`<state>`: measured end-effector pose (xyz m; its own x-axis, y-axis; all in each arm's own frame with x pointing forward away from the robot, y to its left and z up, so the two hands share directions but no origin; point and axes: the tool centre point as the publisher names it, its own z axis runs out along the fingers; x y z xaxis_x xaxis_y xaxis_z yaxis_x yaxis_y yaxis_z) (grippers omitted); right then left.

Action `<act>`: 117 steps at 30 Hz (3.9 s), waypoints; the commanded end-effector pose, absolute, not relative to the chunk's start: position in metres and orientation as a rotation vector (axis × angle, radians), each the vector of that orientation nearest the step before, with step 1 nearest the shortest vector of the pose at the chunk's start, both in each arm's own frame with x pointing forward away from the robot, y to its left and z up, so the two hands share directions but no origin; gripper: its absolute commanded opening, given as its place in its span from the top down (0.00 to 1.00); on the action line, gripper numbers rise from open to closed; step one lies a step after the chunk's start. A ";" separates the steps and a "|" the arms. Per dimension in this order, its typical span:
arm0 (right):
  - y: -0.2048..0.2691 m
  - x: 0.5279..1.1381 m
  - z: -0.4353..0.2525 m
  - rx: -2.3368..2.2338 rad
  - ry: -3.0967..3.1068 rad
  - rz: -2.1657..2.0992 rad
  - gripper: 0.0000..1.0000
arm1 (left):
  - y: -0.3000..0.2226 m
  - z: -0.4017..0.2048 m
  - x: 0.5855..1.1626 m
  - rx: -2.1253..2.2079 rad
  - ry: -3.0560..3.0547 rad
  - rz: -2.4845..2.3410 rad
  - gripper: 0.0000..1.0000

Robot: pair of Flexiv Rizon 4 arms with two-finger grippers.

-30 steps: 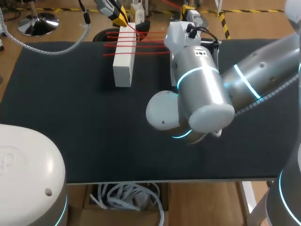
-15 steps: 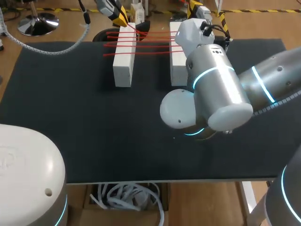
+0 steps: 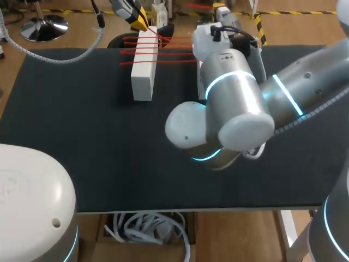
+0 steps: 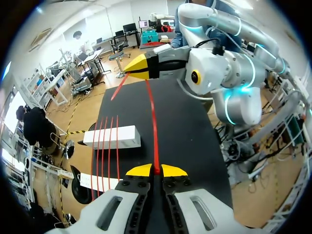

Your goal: Grab the tape and strap the tape.

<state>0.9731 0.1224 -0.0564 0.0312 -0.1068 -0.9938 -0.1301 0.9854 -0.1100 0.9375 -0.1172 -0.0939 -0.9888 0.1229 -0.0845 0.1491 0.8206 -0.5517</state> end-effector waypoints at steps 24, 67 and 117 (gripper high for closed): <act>0.163 0.940 -0.022 -0.621 1.547 -0.249 1.00 | -0.117 -0.093 0.938 0.219 2.958 -0.895 1.00; 0.221 0.921 -0.043 -0.584 1.480 -0.187 1.00 | -0.117 -0.093 0.938 0.219 2.958 -0.895 1.00; 0.251 0.934 -0.065 -0.635 1.499 -0.203 1.00 | -0.117 -0.093 0.938 0.219 2.958 -0.895 1.00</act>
